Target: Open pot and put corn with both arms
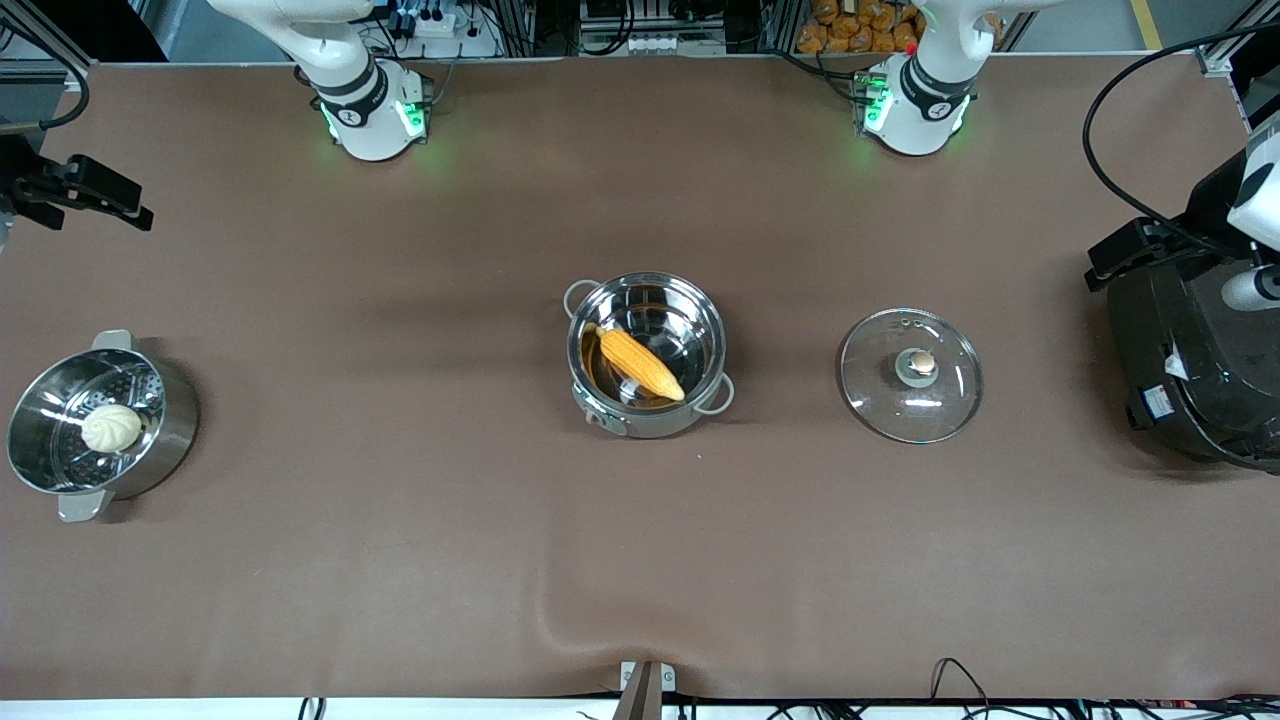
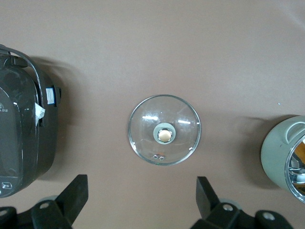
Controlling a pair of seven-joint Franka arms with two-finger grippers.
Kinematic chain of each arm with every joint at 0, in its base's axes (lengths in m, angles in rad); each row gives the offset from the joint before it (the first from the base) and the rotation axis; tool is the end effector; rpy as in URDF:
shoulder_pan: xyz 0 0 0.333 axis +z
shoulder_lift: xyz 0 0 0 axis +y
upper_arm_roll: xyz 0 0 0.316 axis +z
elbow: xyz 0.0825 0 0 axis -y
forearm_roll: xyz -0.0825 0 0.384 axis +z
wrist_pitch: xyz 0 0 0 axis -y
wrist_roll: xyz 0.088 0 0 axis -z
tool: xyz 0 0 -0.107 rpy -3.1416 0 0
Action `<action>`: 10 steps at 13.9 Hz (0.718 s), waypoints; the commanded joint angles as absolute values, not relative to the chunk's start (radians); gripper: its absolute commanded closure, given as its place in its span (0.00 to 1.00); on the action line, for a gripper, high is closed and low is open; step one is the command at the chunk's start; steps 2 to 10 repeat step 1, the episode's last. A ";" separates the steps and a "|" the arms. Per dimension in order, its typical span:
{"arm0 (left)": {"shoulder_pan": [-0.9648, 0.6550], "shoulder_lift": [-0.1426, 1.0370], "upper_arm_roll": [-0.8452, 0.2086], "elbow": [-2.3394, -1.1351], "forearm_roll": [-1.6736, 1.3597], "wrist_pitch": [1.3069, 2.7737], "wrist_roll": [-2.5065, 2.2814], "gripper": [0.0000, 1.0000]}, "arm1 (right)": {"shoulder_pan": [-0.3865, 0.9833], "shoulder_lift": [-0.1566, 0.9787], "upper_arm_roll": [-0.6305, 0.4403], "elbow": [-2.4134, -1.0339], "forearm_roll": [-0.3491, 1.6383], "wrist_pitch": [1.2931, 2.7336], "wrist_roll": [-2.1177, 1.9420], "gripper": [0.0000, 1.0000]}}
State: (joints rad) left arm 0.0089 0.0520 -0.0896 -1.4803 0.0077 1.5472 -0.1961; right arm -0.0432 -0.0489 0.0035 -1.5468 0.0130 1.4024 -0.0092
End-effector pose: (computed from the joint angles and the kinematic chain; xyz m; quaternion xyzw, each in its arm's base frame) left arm 0.5672 -0.0435 0.6359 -0.9983 -0.0579 -0.0077 0.0005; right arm 0.5210 -0.0191 0.6480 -0.9987 0.0145 0.0476 0.0075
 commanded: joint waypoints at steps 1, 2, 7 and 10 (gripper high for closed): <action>0.017 0.040 -0.091 -1.476 -0.014 1.537 -0.175 0.00 | -0.028 -0.031 -0.006 -1.513 0.006 1.385 0.002 0.00; 0.017 0.040 -0.091 -1.476 -0.014 1.537 -0.175 0.00 | -0.028 -0.031 -0.006 -1.513 0.006 1.385 0.002 0.00; 0.017 0.040 -0.091 -1.476 -0.014 1.537 -0.175 0.00 | -0.028 -0.031 -0.006 -1.513 0.006 1.385 0.002 0.00; 0.017 0.040 -0.091 -1.476 -0.014 1.537 -0.175 0.00 | -0.028 -0.031 -0.006 -1.513 0.006 1.385 0.002 0.00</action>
